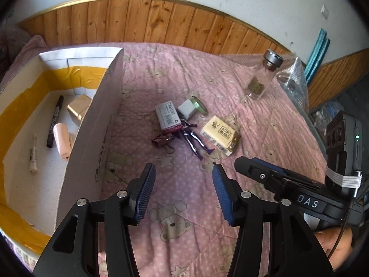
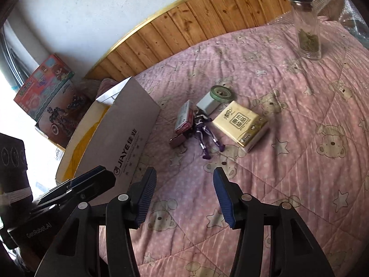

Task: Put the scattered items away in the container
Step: 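Withdraw both tools from the box toward the scattered items on the bedspread, then grasp the white staples box with the left tool while the right tool grasps the tissue pack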

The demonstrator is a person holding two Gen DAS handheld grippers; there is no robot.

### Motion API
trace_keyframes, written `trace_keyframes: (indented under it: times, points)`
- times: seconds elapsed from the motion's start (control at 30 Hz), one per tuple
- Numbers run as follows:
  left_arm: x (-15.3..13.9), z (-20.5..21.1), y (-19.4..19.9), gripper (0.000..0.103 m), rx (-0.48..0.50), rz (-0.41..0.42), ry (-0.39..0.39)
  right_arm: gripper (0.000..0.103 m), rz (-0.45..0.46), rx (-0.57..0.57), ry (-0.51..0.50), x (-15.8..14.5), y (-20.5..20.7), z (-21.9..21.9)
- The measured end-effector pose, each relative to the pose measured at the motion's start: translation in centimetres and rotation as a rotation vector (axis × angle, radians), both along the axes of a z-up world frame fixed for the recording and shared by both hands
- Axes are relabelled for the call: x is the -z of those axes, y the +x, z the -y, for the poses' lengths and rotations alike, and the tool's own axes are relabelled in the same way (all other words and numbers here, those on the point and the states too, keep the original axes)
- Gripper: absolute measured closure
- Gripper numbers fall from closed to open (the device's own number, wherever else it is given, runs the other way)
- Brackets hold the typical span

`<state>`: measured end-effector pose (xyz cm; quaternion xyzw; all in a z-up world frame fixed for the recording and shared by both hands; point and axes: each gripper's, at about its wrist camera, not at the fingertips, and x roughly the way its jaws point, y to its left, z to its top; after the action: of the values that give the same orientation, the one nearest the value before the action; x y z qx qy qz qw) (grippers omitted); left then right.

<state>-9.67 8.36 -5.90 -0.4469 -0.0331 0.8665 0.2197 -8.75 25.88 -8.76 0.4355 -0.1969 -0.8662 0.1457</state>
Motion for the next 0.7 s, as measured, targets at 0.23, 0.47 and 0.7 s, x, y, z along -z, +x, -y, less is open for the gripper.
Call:
trace_keyframes:
  times: [0.23, 0.47, 0.7]
  points:
    - [2.1, -0.5, -4.4, 0.048, -0.074, 0.069, 0.025, 0.039, -0.014, 0.002, 0.162, 0.1, -3.8, -1.7]
    - [3.7, -1.8, -8.0, 0.046, -0.117, 0.116, 0.046, 0.030, -0.017, -0.111, 0.296, 1.4, -6.3, -0.3]
    - [5.6, -3.1, -10.8, 0.043, -0.141, 0.151, 0.056, 0.029, -0.082, -0.187, 0.465, 1.9, -7.8, 1.2]
